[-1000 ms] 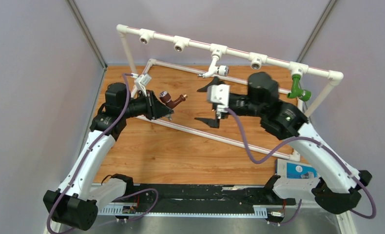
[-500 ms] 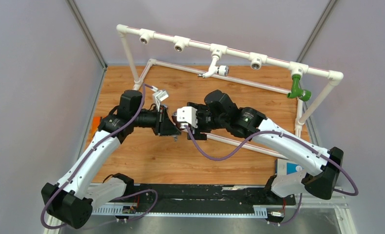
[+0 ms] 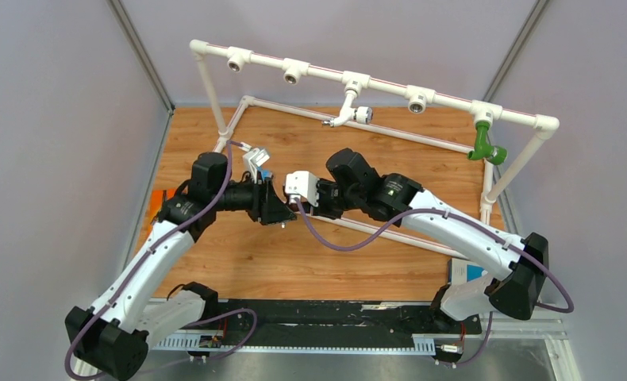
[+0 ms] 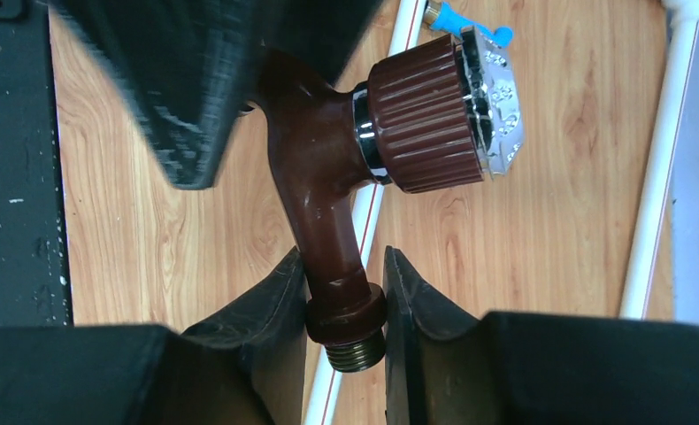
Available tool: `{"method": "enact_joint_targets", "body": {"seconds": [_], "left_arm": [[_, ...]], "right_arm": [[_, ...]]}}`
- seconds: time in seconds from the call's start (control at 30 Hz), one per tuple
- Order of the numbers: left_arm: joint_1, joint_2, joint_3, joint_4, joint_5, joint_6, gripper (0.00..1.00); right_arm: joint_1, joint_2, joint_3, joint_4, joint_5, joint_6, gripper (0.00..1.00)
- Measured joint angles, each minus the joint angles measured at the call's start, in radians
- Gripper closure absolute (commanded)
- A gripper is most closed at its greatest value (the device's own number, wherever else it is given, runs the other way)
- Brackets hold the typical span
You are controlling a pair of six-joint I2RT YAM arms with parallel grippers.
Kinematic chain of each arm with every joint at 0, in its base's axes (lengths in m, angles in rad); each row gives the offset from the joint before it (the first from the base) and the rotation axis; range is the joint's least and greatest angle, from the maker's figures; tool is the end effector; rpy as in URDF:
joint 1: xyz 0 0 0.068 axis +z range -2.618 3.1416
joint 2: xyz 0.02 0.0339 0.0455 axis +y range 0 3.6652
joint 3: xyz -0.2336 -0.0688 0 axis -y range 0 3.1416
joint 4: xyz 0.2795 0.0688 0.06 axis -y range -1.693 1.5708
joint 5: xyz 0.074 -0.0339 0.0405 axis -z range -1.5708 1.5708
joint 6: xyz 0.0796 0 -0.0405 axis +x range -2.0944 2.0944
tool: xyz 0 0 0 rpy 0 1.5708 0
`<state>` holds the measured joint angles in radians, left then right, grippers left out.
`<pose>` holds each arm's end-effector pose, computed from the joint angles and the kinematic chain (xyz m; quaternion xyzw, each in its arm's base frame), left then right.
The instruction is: Install the water faucets
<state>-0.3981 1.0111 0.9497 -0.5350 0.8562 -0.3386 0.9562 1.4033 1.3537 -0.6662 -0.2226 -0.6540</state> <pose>0.2376 -0.1651 0.2833 0.2182 0.7978 -0.4956 0.2652 0.2034 0.3186 0.2904 -0.6839 0.5936 0.1619 0.3921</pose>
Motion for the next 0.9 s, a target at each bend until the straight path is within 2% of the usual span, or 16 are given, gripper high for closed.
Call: {"method": "enact_joint_targets", "body": {"seconds": [0.03,0.07,0.2,0.37,0.53,0.9], "left_arm": [[0.000,-0.027,-0.028,0.049,-0.018,-0.029,0.15],[0.000,-0.066,-0.071,0.116,-0.039,-0.080,0.11],[-0.001,-0.195,-0.219,0.338,-0.116,-0.244,0.06],[-0.001,-0.278,-0.363,0.579,-0.221,-0.436,0.16],[-0.001,-0.278,-0.387,0.698,-0.266,-0.547,0.30],[-0.001,-0.283,-0.413,0.772,-0.291,-0.648,0.29]], "right_arm": [[-0.006,0.002,0.000,0.005,-0.005,0.023,1.00],[-0.013,0.003,0.000,0.009,-0.007,0.043,1.00],[-0.027,0.004,0.000,0.035,-0.013,0.126,1.00],[-0.030,0.005,0.000,0.071,-0.015,0.222,1.00],[-0.030,0.013,0.000,0.102,-0.014,0.278,1.00],[-0.037,0.018,0.000,0.131,-0.012,0.330,1.00]]}}
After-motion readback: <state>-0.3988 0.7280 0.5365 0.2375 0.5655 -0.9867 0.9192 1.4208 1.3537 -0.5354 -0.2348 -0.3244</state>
